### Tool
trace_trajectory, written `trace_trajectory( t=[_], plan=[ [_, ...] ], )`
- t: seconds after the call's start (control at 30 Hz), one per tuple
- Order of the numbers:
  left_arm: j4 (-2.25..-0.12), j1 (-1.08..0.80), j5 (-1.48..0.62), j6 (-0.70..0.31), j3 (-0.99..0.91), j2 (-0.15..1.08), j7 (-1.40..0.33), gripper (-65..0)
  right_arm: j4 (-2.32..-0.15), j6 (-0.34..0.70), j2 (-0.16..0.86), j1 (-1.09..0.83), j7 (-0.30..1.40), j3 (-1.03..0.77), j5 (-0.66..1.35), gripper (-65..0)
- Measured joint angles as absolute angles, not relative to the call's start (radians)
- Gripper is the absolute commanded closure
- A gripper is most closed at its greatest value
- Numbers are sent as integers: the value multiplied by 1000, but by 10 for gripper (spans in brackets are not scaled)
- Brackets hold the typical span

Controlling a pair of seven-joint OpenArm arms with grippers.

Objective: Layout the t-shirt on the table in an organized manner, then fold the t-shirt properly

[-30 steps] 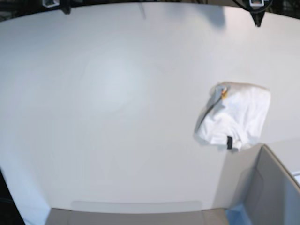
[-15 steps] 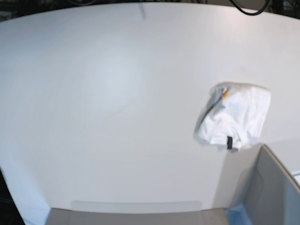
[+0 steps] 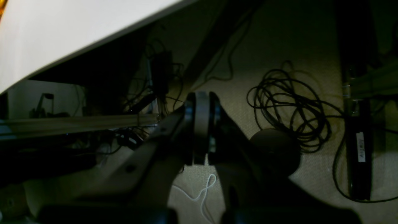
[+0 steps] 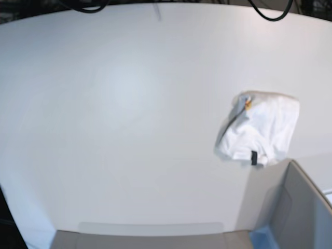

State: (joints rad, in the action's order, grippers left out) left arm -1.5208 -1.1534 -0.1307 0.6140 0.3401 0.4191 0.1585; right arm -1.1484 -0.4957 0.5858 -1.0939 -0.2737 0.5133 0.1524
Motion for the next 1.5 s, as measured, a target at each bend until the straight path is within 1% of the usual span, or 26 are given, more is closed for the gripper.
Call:
trace_trajectory(
  t=[0.2,0.37,0.5,0.63,0.77,0.83,0.9,0.97,1.03,1.1,1.2,1.33,1.5],
  plan=[
    [-1382,-1075,-139,606,380,408,157,0,-899,-491,541,-949,-250,582,158,0],
    [-1243,-991,-211,607,381,371,160,0,-807,-487,537,-819,-270,669,152,0],
    [-1111,-904,-270,610,425,372,150,0,-663,-490,515,-711,-262,736,153,0],
    [-965,-786,-327,609,529,358,146,0,-480,-385,464,-581,-256,751,154,0],
    [-831,-667,-359,606,565,299,9,0,-361,-326,434,-466,-263,750,154,0],
    [-764,-624,-363,562,565,277,-34,0,-321,-314,422,-430,-233,750,154,0],
    [-689,-583,-362,495,556,248,-58,0,-295,-308,404,-393,-145,750,154,0],
    [-612,-547,-362,423,538,218,-55,0,-291,-307,389,-361,-99,750,153,0],
    [-538,-511,-363,367,519,192,-52,0,-295,-306,376,-336,-97,749,153,0],
    [-476,-472,-363,326,495,172,-52,0,-295,-267,364,-315,-96,745,153,0],
    [-408,-421,-364,327,451,157,-58,0,-294,-180,356,-299,-88,744,153,0],
    [-376,-376,-363,332,425,163,-49,0,-284,-171,334,-276,-84,747,153,0],
    [-322,-329,-360,332,425,158,-52,0,-286,-175,340,-266,-93,746,153,0]
  ],
)
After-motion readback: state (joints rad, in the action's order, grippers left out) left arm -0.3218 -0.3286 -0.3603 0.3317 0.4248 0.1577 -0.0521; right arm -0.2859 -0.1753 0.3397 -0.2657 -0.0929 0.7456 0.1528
